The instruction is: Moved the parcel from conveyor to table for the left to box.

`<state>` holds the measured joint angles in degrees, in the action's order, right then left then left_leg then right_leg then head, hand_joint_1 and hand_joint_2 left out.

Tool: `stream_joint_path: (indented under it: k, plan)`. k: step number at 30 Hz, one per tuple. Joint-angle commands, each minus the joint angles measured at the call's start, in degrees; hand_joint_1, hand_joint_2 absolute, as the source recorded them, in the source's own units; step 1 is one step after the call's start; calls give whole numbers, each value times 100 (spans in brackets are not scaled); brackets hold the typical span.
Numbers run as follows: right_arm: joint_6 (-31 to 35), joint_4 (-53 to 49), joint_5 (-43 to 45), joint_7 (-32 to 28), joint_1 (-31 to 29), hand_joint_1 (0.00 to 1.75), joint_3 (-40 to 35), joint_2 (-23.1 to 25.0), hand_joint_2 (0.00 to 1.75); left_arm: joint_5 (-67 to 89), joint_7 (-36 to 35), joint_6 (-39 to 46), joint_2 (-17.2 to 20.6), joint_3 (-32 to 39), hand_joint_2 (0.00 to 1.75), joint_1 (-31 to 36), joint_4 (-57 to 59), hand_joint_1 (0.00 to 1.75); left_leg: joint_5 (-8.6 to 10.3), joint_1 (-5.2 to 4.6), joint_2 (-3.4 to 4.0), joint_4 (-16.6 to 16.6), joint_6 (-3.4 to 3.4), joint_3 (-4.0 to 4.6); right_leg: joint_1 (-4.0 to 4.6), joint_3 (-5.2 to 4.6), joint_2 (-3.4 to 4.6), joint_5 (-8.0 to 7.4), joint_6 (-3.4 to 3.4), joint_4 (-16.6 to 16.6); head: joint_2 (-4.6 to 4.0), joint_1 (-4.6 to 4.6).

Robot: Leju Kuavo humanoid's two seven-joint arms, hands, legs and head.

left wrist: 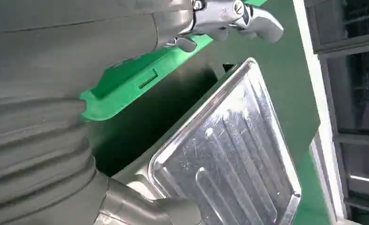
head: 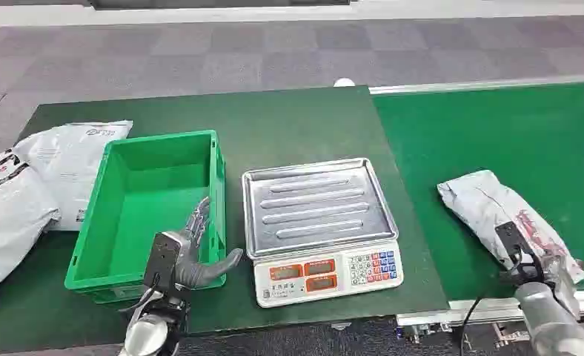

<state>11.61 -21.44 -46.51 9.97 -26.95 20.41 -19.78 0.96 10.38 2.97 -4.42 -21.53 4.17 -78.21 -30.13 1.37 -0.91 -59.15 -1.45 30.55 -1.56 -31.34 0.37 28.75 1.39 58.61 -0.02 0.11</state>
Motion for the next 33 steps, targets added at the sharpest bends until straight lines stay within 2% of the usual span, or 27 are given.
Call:
stream_joint_path:
  k: [1,5,8,9,10,16,19,20,22,23,25,26,27,28,29,30,31,32,33]
  plan:
    - [-157,488,83,-12,135,0,646,450,175,-13,-84,-19,159,-99,175,-109,509,0,25,6,24,32,10,-3,10,-3,12,-31,-17,-37,2,-2]
    - [-167,485,82,-6,127,0,643,444,175,-13,-84,-19,160,-99,175,-111,507,0,14,6,26,20,11,-20,9,15,16,-21,-12,-25,2,-2]
    - [-535,532,39,146,281,3,517,539,175,-13,-95,-21,152,-105,175,-127,459,0,11,7,26,16,11,-33,10,29,17,-18,-10,-23,2,-2]
    - [-508,530,42,91,355,154,506,606,175,-13,-107,-18,146,-108,175,-142,452,0,27,8,27,35,15,-22,12,20,15,-35,-15,-45,2,-2]
    - [-524,532,26,71,382,175,478,633,175,-12,-120,-16,143,-108,175,-151,442,0,18,12,26,24,13,-30,15,30,15,-26,-12,-38,0,-2]
    - [-240,427,-254,169,573,175,159,763,175,-25,-184,3,150,-95,175,-280,412,0,12,28,34,26,19,-40,31,51,23,-29,-8,-59,0,0]
    - [-246,422,-261,184,558,175,147,766,175,-25,-182,1,152,-95,175,-284,419,0,-27,39,34,-3,11,-93,41,109,32,2,-3,-39,0,0]
    - [-246,422,-261,184,558,175,147,766,175,-25,-182,1,152,-95,175,-284,419,0,-8,39,37,10,15,-68,43,83,29,-17,-8,-57,0,-2]
    - [-181,395,-367,224,554,175,26,758,175,-27,-187,1,144,-88,175,-282,422,0,-27,45,35,3,16,-85,48,104,30,1,-4,-52,0,0]
    - [-76,365,-443,229,550,175,-56,764,175,-27,-187,-1,142,-90,175,-291,413,0,-2,41,36,17,22,-49,45,68,25,-23,-10,-65,2,-2]
    - [83,304,-523,196,528,175,-161,784,175,-28,-189,-2,140,-93,175,-312,385,0,-44,54,36,-9,15,-112,56,132,32,12,0,-53,0,0]
    - [185,246,-548,145,515,175,-209,799,175,-29,-193,-1,135,-91,175,-321,366,0,-20,51,41,5,22,-70,55,94,32,-12,-4,-68,2,0]
    - [159,200,-562,90,491,175,-254,805,175,-29,-203,2,133,-86,175,-320,360,0,-41,50,44,-7,18,-96,53,118,38,8,2,-53,0,0]
    - [193,120,-580,64,481,175,-319,811,175,-26,-219,4,127,-78,175,-313,366,0,-23,47,46,5,22,-64,50,87,35,-11,-1,-65,2,0]
    - [276,41,-573,25,466,175,-349,822,175,-23,-228,6,120,-69,175,-307,370,0,-43,48,45,-6,18,-95,50,119,39,9,2,-54,2,0]
    - [465,-101,-548,-97,437,175,-393,853,175,-22,-231,7,114,-52,175,-314,350,0,-29,44,42,8,22,-77,47,104,33,-3,0,-66,2,0]
    - [611,-220,-523,-243,390,175,-428,886,175,-14,-236,19,113,-40,175,-327,329,0,-49,46,49,-2,17,-111,49,133,43,15,3,-55,2,0]
    - [724,-378,-476,-385,357,175,-454,922,175,-9,-240,29,115,-29,175,-345,298,0,-31,42,60,9,21,-77,44,95,51,-6,-1,-63,2,0]
    - [807,-635,-405,-573,343,175,-556,956,175,-2,-245,46,122,-13,175,-368,272,0,-47,43,57,-2,20,-100,46,120,51,9,3,-53,2,0]
